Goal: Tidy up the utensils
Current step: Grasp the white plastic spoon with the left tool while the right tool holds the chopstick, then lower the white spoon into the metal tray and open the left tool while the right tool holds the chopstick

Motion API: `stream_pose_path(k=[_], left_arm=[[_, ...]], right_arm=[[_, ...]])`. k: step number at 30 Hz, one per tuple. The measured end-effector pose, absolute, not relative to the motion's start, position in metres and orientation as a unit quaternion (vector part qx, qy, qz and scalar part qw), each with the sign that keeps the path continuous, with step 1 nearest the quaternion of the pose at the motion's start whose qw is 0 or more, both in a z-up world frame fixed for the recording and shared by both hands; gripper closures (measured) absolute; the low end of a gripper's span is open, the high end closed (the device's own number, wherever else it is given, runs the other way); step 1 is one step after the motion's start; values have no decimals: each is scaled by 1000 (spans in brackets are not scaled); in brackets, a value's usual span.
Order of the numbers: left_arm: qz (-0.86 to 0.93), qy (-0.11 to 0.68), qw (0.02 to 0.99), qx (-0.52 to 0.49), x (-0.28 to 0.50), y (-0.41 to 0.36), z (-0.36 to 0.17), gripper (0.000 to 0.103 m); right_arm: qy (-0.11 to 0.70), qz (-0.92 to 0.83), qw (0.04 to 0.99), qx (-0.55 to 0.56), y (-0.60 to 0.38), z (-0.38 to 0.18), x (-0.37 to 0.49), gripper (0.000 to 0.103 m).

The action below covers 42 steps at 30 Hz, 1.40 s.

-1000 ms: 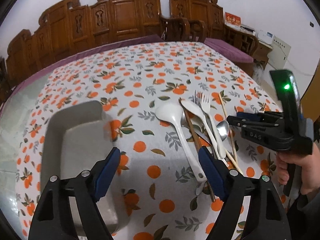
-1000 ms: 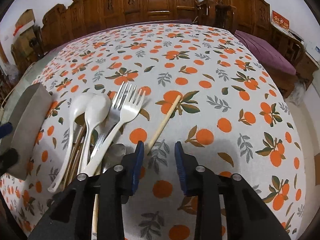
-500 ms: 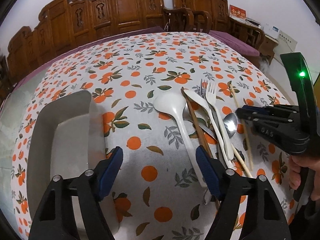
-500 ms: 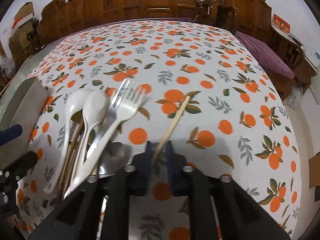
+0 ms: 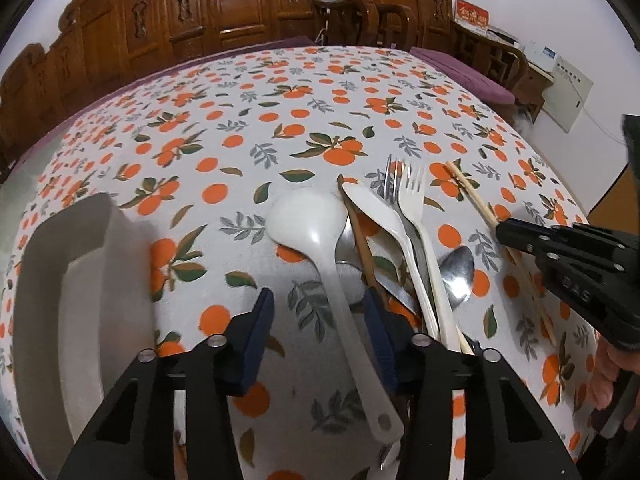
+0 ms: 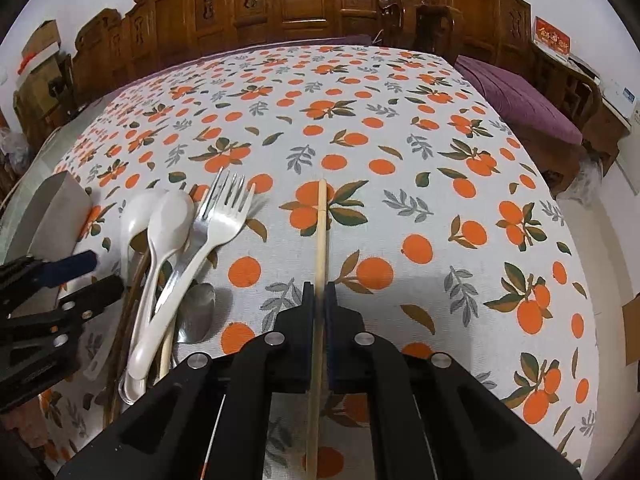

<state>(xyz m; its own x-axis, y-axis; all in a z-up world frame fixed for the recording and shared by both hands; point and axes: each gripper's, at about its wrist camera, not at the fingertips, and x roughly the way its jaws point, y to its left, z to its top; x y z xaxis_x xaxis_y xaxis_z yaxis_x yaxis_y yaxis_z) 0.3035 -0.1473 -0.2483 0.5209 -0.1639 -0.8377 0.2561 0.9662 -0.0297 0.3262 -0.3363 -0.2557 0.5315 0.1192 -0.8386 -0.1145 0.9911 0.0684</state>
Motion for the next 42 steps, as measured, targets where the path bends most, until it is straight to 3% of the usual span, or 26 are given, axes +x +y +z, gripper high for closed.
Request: stream_pose_path(k=[4, 8, 27, 42], left_arm=[[-122, 487, 864, 37, 316, -148, -255, 68], [-124, 485, 865, 33, 317, -146, -255, 95], [-127, 436, 889, 51, 271, -113, -201, 95], [-100, 408, 906, 50, 244, -45, -161, 95]], right_arm=[[477, 71, 876, 7, -336, -253, 326, 97], [474, 76, 877, 9, -334, -252, 327, 97], [428, 133, 894, 4, -304, -219, 302, 97], [413, 169, 894, -31, -267, -214, 281, 97]])
